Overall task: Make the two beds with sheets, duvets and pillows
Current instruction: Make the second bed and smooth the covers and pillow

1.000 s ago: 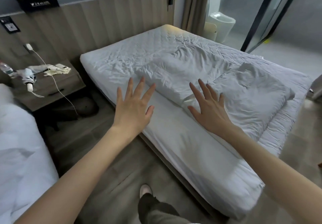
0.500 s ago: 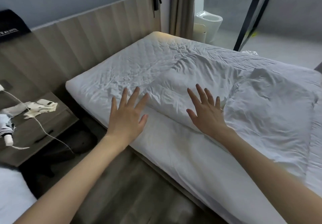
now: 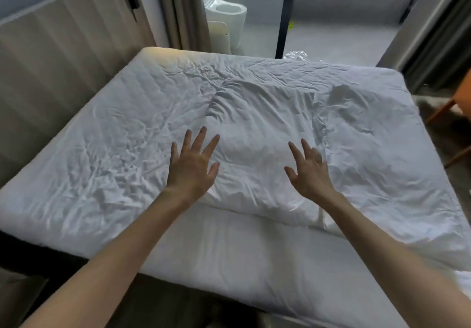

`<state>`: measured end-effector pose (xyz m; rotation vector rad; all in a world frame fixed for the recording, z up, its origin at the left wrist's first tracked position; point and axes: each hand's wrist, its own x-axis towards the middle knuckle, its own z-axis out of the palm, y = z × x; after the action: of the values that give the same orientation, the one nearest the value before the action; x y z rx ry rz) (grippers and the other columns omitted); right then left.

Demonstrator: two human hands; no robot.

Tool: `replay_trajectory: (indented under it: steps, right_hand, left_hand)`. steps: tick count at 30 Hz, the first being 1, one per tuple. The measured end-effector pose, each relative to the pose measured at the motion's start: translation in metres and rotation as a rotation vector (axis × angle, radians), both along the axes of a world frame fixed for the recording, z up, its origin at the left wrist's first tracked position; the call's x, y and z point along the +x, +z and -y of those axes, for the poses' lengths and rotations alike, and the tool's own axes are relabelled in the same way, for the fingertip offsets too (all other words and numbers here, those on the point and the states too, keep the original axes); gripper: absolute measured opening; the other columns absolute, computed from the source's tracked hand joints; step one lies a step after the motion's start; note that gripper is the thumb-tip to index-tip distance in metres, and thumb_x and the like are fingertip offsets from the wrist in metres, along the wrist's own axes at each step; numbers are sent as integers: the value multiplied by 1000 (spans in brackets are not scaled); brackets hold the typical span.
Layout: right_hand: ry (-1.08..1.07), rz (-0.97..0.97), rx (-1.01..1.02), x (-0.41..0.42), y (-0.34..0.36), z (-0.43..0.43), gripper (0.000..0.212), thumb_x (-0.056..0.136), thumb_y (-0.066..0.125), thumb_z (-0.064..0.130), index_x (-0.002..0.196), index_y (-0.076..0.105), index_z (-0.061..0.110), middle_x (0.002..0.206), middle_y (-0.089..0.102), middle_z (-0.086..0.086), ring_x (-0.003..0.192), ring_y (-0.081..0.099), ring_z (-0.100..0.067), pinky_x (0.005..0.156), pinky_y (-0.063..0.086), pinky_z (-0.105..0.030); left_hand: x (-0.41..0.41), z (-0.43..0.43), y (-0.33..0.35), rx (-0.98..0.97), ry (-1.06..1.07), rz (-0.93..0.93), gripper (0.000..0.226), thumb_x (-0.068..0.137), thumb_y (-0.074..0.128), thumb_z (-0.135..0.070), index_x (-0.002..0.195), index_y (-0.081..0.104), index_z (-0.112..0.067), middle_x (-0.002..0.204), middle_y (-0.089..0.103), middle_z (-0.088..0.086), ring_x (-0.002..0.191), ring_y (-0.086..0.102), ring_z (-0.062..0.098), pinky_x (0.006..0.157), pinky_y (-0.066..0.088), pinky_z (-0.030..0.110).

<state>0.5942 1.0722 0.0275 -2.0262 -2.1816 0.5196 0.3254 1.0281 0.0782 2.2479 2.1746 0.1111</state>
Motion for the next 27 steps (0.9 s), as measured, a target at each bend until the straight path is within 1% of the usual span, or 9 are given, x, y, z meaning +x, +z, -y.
replay_trajectory:
  steps: [3,6,11,16,22,25,27]
  right_hand:
    - [-104,-9,-82,-8,-14,-35,66,100,45,39,155,9,31,164,-3,-2,148,4,-31,119,13,-52]
    - [-197,-32,-129,-9,-29,-65,66,100,46,38,155,10,31,163,-1,-3,148,5,-33,118,15,-53]
    - [-289,-69,-164,2,-54,-105,67,99,47,39,155,12,29,163,0,-7,148,4,-33,120,11,-49]
    - [-360,-128,-190,19,-82,-144,67,97,48,41,154,16,28,163,5,-9,148,9,-33,117,14,-46]
    - [-468,-256,-267,42,-129,-218,71,96,48,46,155,10,30,163,4,-7,148,7,-34,116,15,-51]
    - [-529,-321,-324,57,-164,-257,75,96,48,50,155,5,32,163,-1,-7,148,6,-33,117,16,-53]
    - [-561,-377,-365,68,-188,-281,77,96,48,51,155,2,33,163,-4,-7,149,3,-32,117,13,-51]
  left_hand:
    - [-14,-49,-10,-80,-46,27,64,100,39,-45,155,7,-36,164,-4,-1,150,-6,29,119,5,53]
    - [-14,-91,-26,-123,-91,74,64,100,39,-45,155,6,-36,164,-5,-2,150,-6,28,119,4,52]
    - [-9,-144,-48,-172,-106,152,63,101,38,-45,155,6,-36,164,-3,-2,150,-5,27,120,5,51]
    - [-5,-189,-72,-203,-138,133,63,101,37,-45,155,5,-36,164,-3,-2,150,-5,27,119,6,50]
    - [11,-255,-118,-297,-105,144,62,101,35,-46,154,4,-38,163,-5,-4,150,-7,25,120,5,49]
    - [28,-298,-151,-359,-99,134,61,102,33,-46,154,2,-39,163,-6,-5,150,-8,24,121,5,47]
    - [42,-326,-176,-408,-96,120,60,102,31,-46,154,0,-39,163,-8,-5,150,-9,24,121,4,47]
